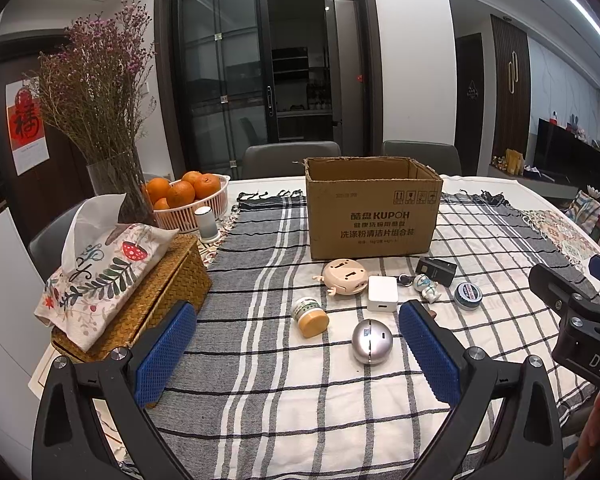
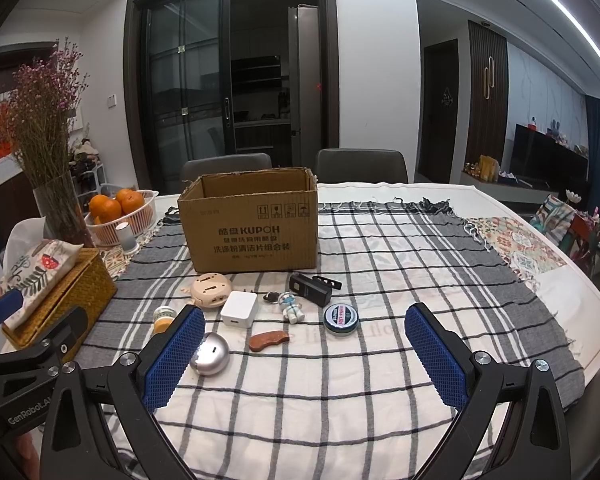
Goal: Organize rigid objects
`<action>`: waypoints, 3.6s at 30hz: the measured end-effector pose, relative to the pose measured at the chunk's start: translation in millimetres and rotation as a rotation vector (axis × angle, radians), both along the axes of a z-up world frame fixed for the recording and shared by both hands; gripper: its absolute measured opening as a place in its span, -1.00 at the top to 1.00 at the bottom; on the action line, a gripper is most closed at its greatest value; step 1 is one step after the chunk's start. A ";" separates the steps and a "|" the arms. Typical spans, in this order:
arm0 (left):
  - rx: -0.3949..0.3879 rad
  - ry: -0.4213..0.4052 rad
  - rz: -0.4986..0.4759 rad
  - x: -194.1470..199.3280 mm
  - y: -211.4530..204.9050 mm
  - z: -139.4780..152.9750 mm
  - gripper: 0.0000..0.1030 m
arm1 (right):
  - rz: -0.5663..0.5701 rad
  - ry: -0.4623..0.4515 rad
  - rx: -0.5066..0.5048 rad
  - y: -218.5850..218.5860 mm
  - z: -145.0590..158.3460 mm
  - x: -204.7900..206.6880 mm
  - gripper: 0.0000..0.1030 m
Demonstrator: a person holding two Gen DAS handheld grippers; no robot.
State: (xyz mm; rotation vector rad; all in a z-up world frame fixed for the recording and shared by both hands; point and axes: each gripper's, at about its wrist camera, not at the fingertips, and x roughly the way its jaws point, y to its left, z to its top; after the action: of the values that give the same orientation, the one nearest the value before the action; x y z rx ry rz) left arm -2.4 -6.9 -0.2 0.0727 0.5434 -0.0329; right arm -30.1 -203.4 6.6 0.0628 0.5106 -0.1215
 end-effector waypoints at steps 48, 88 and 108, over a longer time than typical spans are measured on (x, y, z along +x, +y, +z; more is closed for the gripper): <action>0.021 0.173 -0.175 47.1 -23.8 -72.8 -0.92 | 0.215 0.180 0.088 -0.9 -59.7 67.6 -0.96; 0.053 0.333 -0.363 119.8 -58.3 -151.5 -0.41 | 0.329 0.447 0.106 5.2 -153.6 167.3 -0.53; 0.036 0.351 -0.349 129.5 -59.3 -153.1 -0.12 | 0.309 0.434 0.085 2.9 -155.2 170.1 -0.13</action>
State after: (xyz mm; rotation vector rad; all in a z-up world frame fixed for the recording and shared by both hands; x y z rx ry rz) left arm 127.1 -66.2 -153.3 0.1983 0.8770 -0.3822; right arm 140.0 -200.5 -148.6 0.0396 0.9522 0.1943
